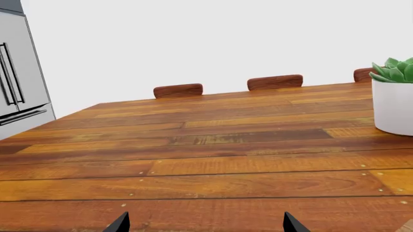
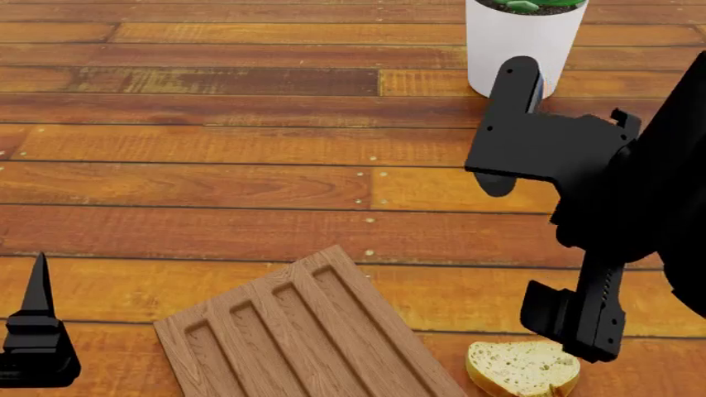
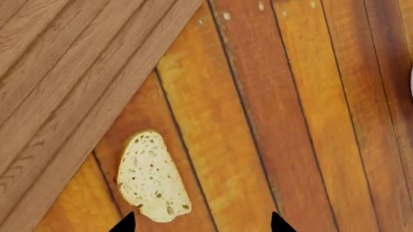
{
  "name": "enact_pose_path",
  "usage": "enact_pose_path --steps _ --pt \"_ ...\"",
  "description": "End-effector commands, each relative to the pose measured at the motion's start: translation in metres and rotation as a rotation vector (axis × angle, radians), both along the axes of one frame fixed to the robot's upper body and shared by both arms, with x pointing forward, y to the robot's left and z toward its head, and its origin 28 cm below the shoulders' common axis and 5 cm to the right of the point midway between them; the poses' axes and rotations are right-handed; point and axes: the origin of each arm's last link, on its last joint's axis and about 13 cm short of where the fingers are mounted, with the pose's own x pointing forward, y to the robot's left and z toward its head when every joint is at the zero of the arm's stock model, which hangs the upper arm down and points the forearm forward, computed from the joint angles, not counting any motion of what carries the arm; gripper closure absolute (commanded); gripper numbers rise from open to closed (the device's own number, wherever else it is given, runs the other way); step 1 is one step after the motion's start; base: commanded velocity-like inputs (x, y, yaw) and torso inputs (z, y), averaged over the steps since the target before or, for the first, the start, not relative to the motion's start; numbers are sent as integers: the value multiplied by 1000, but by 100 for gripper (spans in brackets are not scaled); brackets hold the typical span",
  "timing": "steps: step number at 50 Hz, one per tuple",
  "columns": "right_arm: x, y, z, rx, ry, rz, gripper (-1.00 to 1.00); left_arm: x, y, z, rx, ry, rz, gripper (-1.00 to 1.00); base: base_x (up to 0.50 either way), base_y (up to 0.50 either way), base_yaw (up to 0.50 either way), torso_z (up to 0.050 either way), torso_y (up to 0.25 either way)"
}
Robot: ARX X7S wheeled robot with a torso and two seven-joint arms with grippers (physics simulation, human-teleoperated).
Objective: Place the bread and cheese on the cutting board.
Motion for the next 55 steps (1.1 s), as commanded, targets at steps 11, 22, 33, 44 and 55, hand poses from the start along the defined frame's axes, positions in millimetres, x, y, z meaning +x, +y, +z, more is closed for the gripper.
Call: enact_pose_path --steps 11,22,33,44,55 --pt "23 25 -41 22 107 93 -100 -4 0 -1 -13 -5 -23 -100 0 0 0 0 0" --pt "21 26 -64 6 148 87 -100 -4 2 -3 -12 0 -17 -100 0 0 0 0 0" --pt "18 21 -75 -12 146 63 -100 -4 1 -5 -7 6 -19 -100 0 0 0 0 0" --pt "20 18 -87 -38 156 51 -100 -4 2 -8 -2 13 -17 -100 0 0 0 0 0" --pt "31 21 -102 -50 173 55 -100 -3 2 -14 -2 30 -17 -100 0 0 0 0 0"
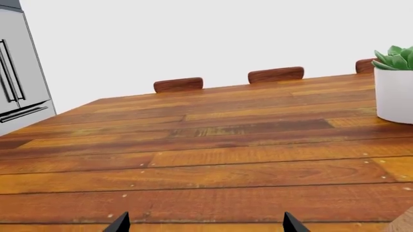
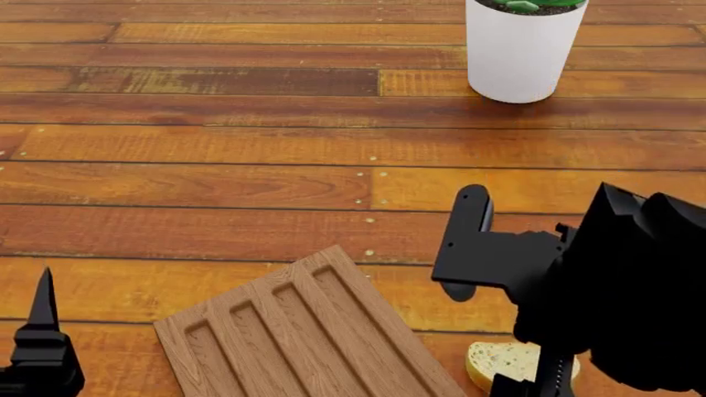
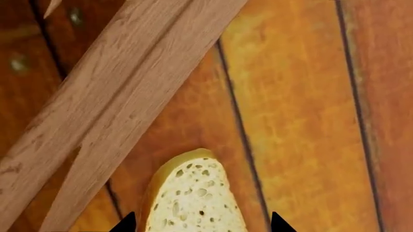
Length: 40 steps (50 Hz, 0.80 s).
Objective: Place the bread and cheese on the cutting board.
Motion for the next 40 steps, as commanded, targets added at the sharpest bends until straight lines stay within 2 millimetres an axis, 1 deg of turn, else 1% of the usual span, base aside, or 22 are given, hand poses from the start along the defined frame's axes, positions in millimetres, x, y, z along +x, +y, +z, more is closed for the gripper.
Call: enact_pose_path --steps 1,8,11,17,22,23,24,25,29,40 --pt "12 9 -13 -15 -1 24 -100 -2 0 -4 -14 7 -19 -100 0 0 0 0 0" --pt "18 11 -19 -5 7 24 -100 -2 0 -4 -14 9 -21 -100 0 0 2 0 0" --pt "16 11 -24 -8 20 24 -100 -2 0 -4 -15 9 -20 -100 0 0 3 0 0" --pt "16 7 -28 -3 25 6 -100 -2 -2 -3 -11 10 -24 -100 2 0 3 0 0" --pt "18 5 -49 12 63 -2 -100 -2 -1 -4 -9 13 -22 -100 0 1 4 0 0" --pt "20 5 -57 23 73 -5 -100 -2 -1 -6 -7 16 -23 -100 0 0 4 0 0" --pt "20 6 -59 22 80 -5 -100 -1 -1 -6 -7 17 -22 -100 0 3 5 0 0" --pt "22 6 -66 27 104 2 -100 -1 -1 -6 -6 18 -23 -100 0 3 5 0 0" --pt "27 9 -85 60 150 10 -100 -1 -2 -8 -2 24 -21 -100 0 3 6 0 0" --pt "29 15 -119 105 258 61 -100 0 -5 -12 4 39 -27 -100 1 3 10 0 0"
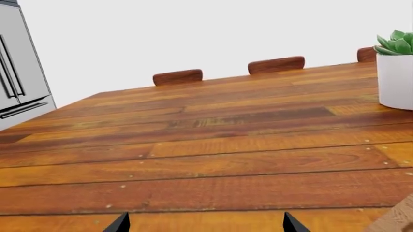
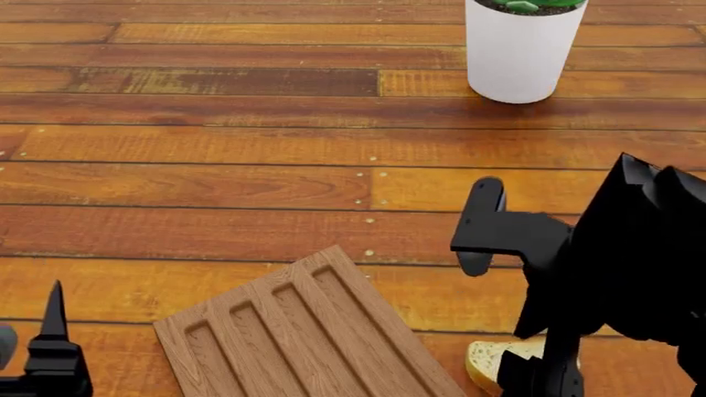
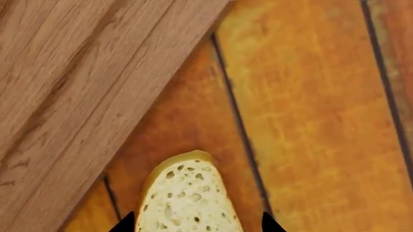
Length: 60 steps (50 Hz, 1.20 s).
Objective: Place the bread and cheese on the cutting board.
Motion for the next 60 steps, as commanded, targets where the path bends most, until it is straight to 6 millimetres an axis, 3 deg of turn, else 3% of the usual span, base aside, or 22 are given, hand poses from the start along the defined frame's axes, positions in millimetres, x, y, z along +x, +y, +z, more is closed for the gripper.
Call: enact_pose_path --steps 1,11,12,20,30,35,53,56,60 --pt "-8 36 -114 12 72 81 -100 -1 -3 -3 -11 8 -31 -100 0 3 12 0 0" --pt "-12 41 -140 45 124 96 -100 -1 -3 -5 -7 13 -32 -100 5 3 14 0 0" --pt "-13 41 -143 50 124 111 100 -1 -3 -5 -7 13 -33 -100 13 4 16 0 0" --pt "-12 39 -123 85 62 119 100 -1 -3 -5 -6 13 -31 -100 3 4 15 0 0" --pt "-26 30 -55 46 -83 129 100 -1 -4 -3 -13 7 -38 -100 1 4 14 0 0" --pt "-27 28 -7 25 -195 85 100 -1 -5 -1 -18 0 -46 -100 0 4 9 0 0" --pt "-70 36 94 -83 -344 151 100 -1 -6 3 -18 -9 -54 -100 0 0 0 0 0" --pt "-74 38 101 -81 -364 167 100 -1 -7 3 -19 -10 -59 -100 0 0 0 0 0" --pt "-73 47 96 -59 -357 195 100 -1 -8 5 -19 -14 -62 -100 0 0 0 0 0"
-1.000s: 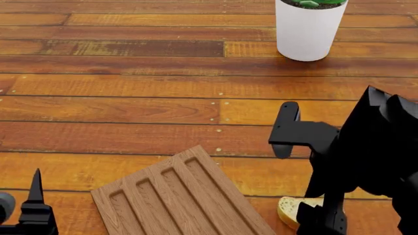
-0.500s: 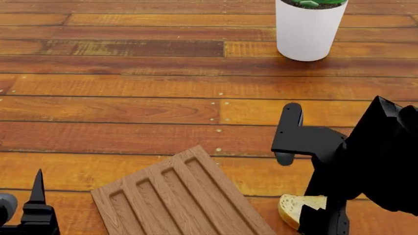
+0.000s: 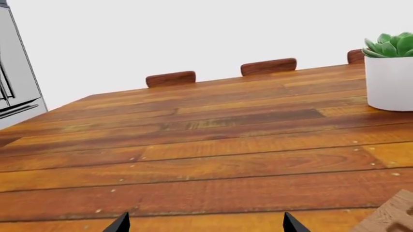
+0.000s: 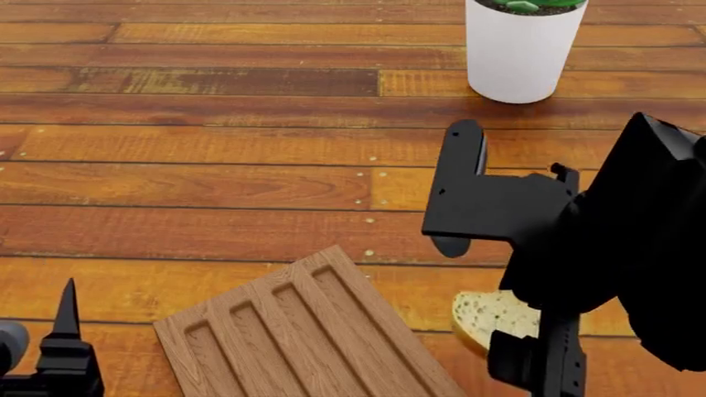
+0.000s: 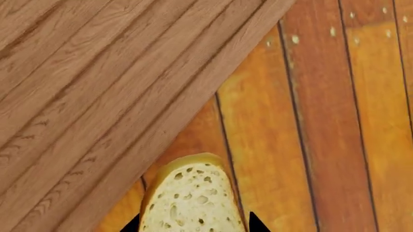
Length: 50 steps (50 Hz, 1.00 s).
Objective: Place the bread and cheese on the cutting board.
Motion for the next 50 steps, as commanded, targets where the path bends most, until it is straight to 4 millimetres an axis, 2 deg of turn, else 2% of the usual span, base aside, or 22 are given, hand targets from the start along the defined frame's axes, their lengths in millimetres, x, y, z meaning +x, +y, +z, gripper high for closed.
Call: enact_pose_path --steps 1,6,14,22,31,39,50 --pt "-14 23 25 -27 -70 117 100 -2 -3 3 -18 -12 -34 -100 0 0 0 0 0" --pt "-10 36 22 -3 -71 156 100 -1 -2 2 -19 -12 -31 -100 0 0 0 0 0" --pt "-5 69 19 -23 -57 296 100 -2 0 4 -24 -20 -18 -100 0 0 0 0 0" --pt "20 105 30 -19 -112 385 100 -2 2 5 -32 -25 -15 -100 0 0 1 0 0" --pt "46 138 10 13 -94 446 100 -1 11 9 -46 -40 15 -100 0 0 0 0 0" --pt "50 161 -6 42 -47 499 100 -3 10 11 -53 -42 12 -100 0 0 0 0 0" --pt "53 163 -40 23 35 486 100 -4 14 12 -61 -46 29 -100 0 0 0 0 0"
